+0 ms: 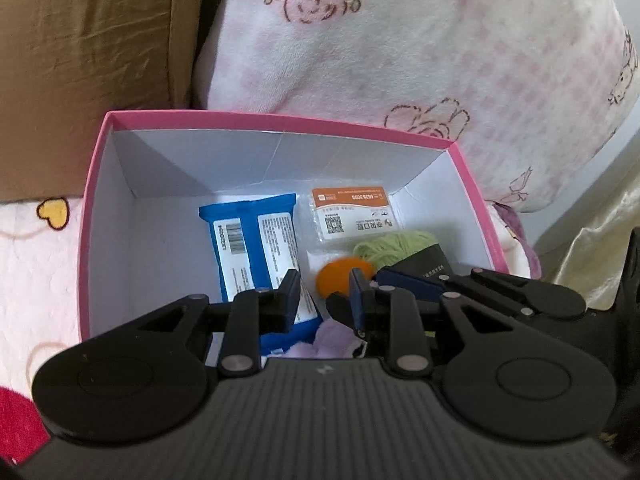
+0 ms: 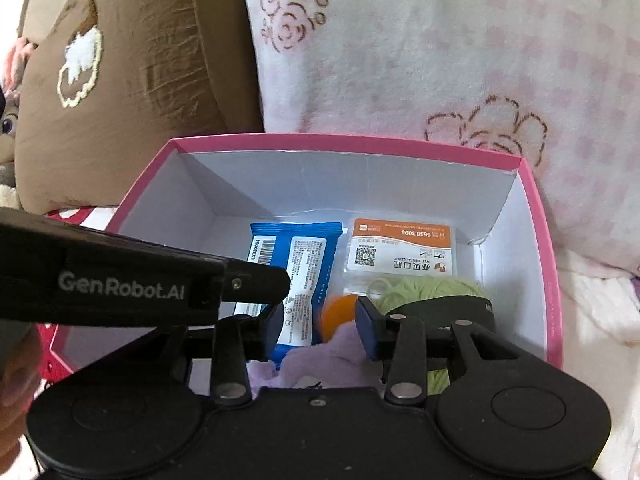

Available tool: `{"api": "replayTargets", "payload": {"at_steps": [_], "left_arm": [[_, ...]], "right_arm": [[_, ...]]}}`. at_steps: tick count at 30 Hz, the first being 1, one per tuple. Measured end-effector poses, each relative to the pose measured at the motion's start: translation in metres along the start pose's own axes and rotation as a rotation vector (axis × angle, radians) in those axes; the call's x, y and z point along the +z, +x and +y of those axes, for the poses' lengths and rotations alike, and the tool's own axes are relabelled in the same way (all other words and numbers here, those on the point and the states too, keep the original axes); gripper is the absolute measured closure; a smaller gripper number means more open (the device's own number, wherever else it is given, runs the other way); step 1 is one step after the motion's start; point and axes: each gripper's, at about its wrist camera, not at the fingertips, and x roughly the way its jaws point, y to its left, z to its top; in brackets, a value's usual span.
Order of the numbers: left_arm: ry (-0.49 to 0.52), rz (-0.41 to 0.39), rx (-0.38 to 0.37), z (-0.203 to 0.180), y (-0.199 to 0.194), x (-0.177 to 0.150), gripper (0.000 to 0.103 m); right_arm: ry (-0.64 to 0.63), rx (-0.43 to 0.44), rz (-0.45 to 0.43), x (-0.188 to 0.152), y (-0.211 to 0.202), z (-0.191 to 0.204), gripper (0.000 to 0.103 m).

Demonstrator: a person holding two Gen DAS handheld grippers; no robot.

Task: Organize objects
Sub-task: 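Lower the sponge into the box and open the right gripper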

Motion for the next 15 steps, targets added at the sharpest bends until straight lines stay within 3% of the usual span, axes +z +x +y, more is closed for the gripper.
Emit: {"api": "replayTargets", "payload": {"at_steps": [9,15], "left_arm": [[0.081,0.0,0.101,-0.015,-0.046,-0.014,0.076],[0.116,0.046,0.112,-0.022,-0.082,-0.032,0.076]], "right_arm": [[-0.006,0.04,-0.111,-0.012,-0.06,0.002,0.058],[-0.049,0.052,-0.152,-0.027,-0.116,0.009,0.055]]}}
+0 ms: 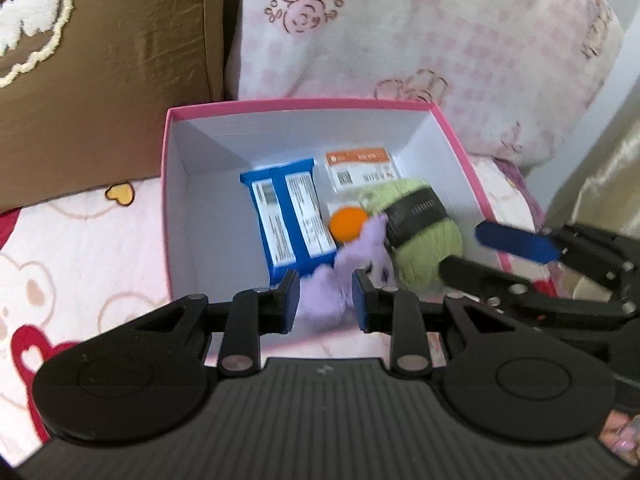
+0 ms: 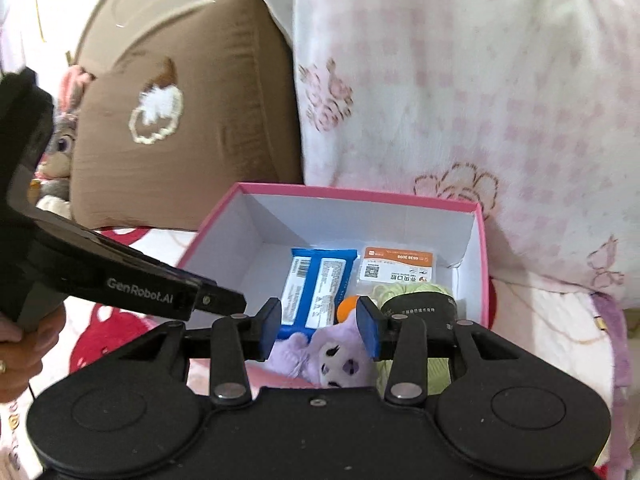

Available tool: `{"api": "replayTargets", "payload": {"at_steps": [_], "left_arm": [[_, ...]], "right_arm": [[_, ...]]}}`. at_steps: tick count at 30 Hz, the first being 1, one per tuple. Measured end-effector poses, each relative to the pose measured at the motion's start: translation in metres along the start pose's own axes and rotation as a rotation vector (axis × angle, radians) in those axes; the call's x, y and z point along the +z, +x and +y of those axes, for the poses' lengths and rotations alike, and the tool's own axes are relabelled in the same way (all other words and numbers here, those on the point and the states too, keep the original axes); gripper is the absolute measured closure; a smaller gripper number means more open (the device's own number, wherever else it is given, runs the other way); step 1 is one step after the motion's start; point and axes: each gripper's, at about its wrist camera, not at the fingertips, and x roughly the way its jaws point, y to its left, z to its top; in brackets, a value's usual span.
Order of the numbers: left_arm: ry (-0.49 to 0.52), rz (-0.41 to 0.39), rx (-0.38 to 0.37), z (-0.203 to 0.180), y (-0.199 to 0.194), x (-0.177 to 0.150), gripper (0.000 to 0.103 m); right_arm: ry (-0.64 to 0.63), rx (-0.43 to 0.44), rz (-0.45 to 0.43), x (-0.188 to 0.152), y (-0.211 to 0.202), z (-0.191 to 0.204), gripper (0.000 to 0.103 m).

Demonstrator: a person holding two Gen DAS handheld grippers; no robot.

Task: Organize objects
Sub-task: 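Lower the sponge into the box and open the right gripper, then withdraw the right tool and move it to the white wipe pack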

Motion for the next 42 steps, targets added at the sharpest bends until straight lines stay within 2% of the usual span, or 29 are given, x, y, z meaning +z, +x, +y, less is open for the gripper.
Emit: {"api": "replayTargets", "payload": {"at_steps": [4,7,12,14,16,19,20,23,31,36,42], "left_arm": [[0.035,0.008,0.001,-0.006,-0.026,-0.015,0.065],[0.058,0.005,0.005,-0.008,-0.047,-0.027,0.062],[0.057,0.006,-0.019,-0.004,-0.079,-0.044,0.062],[0.066,0.002,-0.021,-0.005,-0.09,-0.051,0.059],[0.073,-0.003,-0.011,-0.005,-0.099,-0.06,0.051],[0.073,0.007,-0.012,-0.004,-0.107,-0.072,0.048],[0.072,0.012,-0.014,-0.004,-0.109,-0.077,0.047],[0.072,0.019,-0.022,-0.005,-0.115,-0.089,0.036],[0.085,0.019,-0.022,-0.01,-0.122,-0.114,0.007],[0.091,0.041,-0.028,-0.016,-0.112,-0.127,0.004],[0.052,0.075,-0.059,-0.02,-0.091,-0.14,0.004]], "right_arm": [[-0.045,-0.006,-0.006,-0.004,-0.033,0.015,0.053],[-0.082,-0.009,-0.011,-0.008,-0.054,0.028,0.049],[-0.099,0.004,-0.008,-0.019,-0.079,0.044,0.035],[-0.109,0.016,-0.015,-0.027,-0.09,0.049,0.033],[-0.115,0.022,-0.018,-0.034,-0.098,0.054,0.03],[-0.123,0.028,-0.016,-0.045,-0.109,0.059,0.028],[-0.126,0.029,-0.012,-0.049,-0.113,0.061,0.025],[-0.138,0.025,-0.01,-0.058,-0.125,0.066,0.015],[-0.129,-0.01,0.004,-0.079,-0.14,0.071,0.007],[-0.157,-0.036,0.043,-0.099,-0.134,0.07,0.006],[-0.142,-0.021,0.093,-0.118,-0.123,0.062,0.006]]}}
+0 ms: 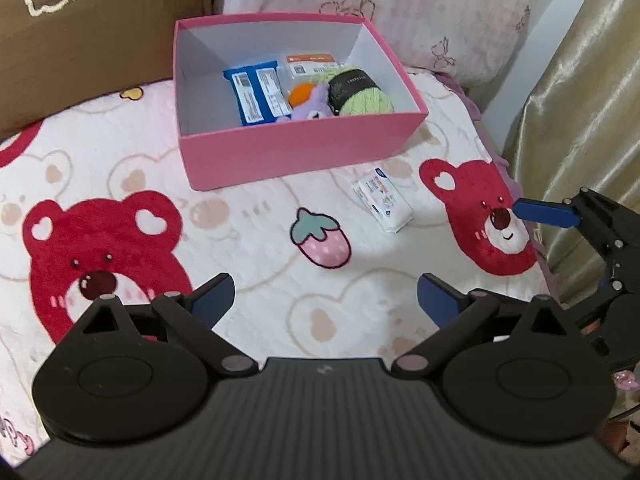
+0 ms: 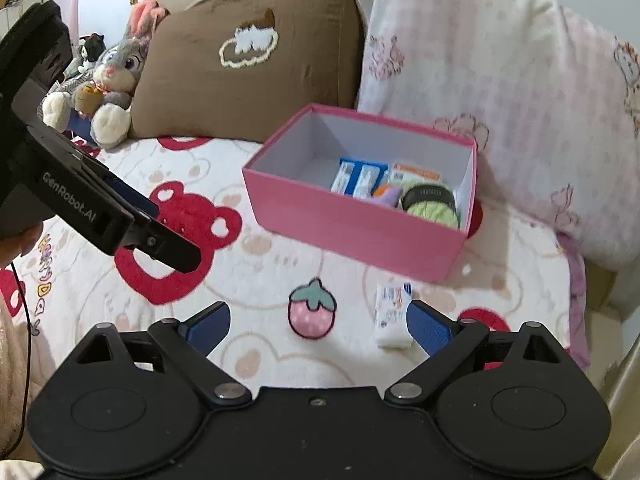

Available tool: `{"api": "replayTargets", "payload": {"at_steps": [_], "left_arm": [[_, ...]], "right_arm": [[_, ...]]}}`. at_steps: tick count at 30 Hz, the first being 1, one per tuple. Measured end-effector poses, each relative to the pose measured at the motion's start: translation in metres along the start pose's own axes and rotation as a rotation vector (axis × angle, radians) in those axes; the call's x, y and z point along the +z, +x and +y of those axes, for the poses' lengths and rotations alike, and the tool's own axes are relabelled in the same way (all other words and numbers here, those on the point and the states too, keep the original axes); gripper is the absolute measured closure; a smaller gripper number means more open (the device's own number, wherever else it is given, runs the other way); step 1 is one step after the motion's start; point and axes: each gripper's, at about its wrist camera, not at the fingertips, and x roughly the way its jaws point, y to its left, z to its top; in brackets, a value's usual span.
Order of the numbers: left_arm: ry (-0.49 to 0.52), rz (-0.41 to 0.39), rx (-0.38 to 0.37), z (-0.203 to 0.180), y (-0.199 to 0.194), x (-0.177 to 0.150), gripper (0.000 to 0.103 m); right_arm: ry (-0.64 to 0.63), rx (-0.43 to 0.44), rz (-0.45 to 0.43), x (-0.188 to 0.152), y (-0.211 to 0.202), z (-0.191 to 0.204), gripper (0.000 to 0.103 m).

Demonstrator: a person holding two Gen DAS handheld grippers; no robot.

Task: Organize objects
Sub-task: 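Withdraw the right tool and move it to the white wipe pack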

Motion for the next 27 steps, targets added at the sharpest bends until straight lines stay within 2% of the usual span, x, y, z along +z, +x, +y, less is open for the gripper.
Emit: {"api": "replayTargets", "payload": {"at_steps": [6,11,13,19,22,27], "left_arm": [[0.017,0.024,-0.021,-0.01,0.027,-0.005,0.004],[0.003,0.021,-0.039,-0.017,0.05,-0.007,0.004],[0.01,0.017,-0.039,-0.021,0.059,-0.008,0.004],[-0.05,-0.078,0.013,-0.023,0.084,-0.011,0.004],[-0.066,-0.093,-0.002,-0.022,0.099,-0.011,0.004],[-0.084,-0.148,-0.041,-0.022,0.121,-0.013,0.004]], "right_arm": [[-0.026,-0.022,-0.018,-0.015,0.01,-0.004,0.006],[-0.106,-0.063,-0.054,-0.03,0.026,-0.005,0.006],[-0.093,-0.071,-0.072,-0.035,0.031,-0.009,0.006],[-0.107,-0.07,-0.127,-0.055,0.054,-0.018,0.006],[-0.103,-0.041,-0.176,-0.07,0.068,-0.026,0.006],[-0.095,-0.127,-0.214,-0.082,0.089,-0.041,0.006]]}}
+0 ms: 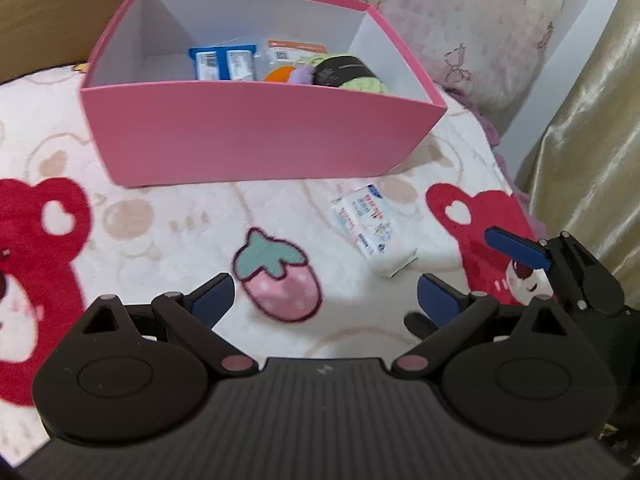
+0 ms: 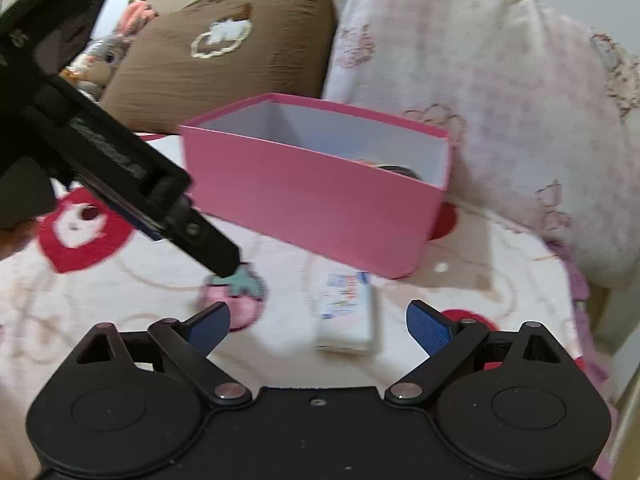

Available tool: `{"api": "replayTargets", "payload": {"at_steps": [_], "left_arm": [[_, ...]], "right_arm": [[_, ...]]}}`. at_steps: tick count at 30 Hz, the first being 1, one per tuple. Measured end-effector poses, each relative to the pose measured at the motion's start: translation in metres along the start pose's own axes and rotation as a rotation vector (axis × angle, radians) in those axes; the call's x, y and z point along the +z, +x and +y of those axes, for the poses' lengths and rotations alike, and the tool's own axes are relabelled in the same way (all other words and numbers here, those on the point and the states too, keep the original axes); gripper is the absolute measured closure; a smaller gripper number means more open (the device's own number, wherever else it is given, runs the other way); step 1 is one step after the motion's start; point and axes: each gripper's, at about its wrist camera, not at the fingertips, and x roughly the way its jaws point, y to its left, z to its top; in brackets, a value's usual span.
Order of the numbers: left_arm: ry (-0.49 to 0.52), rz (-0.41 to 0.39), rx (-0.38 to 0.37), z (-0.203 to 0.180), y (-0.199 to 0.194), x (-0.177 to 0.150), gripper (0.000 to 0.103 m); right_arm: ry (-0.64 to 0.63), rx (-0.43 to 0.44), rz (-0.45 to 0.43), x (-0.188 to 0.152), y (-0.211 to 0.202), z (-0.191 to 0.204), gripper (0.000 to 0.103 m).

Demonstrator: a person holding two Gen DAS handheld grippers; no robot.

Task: Organize objects
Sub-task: 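Withdraw the right tool and move it to the white wipe pack, then close the right gripper on the white wipe pack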

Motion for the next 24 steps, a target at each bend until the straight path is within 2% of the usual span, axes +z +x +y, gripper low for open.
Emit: {"api": "replayTargets", "payload": {"at_steps": [5,9,13,16,20,22,23,24], "left_arm": [[0.0,-0.002,0.025,-0.006,0.022,-0.001,0.004],[-0.018,0.0,-0.013,-0.01,0.041,-0.001,0.006],[-0.022,-0.034,-0.032,-0.018,0.056,-0.001,0.007],[-0.022,-0.024,-0.04,-0.023,0.068,-0.001,0.008],[-0.027,-0.024,-0.041,-0.027,0.082,-0.002,0.014],[-0.028,-0.019,-0.036,-0.027,0.088,-0.002,0.029],[-0.032,-0.017,-0.037,-0.026,0.09,-0.002,0.034],[-0.035,-0.016,-0.038,-0.025,0.092,-0.001,0.045]], "right_arm": [[0.004,-0.045,0.038,-0.008,0.018,-0.012,0.006],[0.058,-0.009,0.088,-0.013,0.028,-0.02,0.006],[0.059,0.032,0.087,-0.018,0.035,-0.02,0.006],[0.051,0.038,0.105,-0.018,0.045,-0.017,0.01],[0.058,0.05,0.126,-0.018,0.06,-0.019,0.024],[0.059,0.059,0.127,-0.019,0.064,-0.019,0.035],[0.059,0.061,0.132,-0.019,0.066,-0.019,0.043],[0.06,0.061,0.135,-0.02,0.068,-0.019,0.052]]}}
